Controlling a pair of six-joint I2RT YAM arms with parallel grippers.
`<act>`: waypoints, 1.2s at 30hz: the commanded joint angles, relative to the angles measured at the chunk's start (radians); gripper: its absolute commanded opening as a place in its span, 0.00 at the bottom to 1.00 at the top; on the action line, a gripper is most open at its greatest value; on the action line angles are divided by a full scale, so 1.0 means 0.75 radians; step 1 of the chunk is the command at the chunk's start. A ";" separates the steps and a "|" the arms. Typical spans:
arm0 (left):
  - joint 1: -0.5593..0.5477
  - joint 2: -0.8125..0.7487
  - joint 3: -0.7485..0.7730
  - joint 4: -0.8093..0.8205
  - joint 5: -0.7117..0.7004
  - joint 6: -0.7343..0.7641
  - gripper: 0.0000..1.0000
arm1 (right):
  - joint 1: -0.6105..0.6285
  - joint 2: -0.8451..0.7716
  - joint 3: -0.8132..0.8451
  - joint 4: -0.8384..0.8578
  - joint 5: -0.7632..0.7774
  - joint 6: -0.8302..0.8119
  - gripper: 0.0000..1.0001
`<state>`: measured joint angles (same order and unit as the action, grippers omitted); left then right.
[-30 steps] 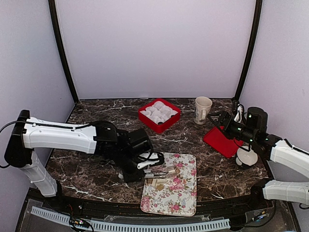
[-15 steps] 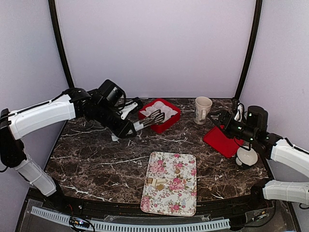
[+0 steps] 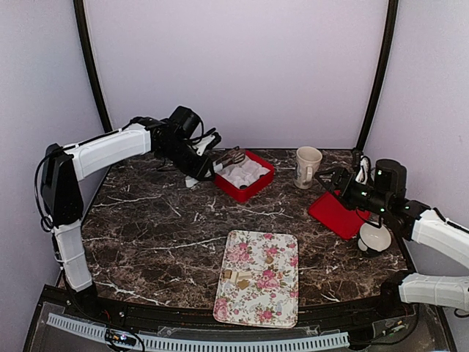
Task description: Pack the chocolate
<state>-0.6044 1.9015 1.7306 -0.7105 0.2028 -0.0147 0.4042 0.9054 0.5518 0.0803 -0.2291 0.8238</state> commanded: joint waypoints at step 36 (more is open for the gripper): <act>0.044 0.656 0.643 -0.010 0.116 -0.029 0.34 | -0.023 0.155 0.056 0.084 -0.018 -0.015 0.94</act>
<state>-0.5812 2.3966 2.1616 -0.7486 0.2623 -0.0193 0.3935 1.0172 0.5594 0.0917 -0.2386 0.8207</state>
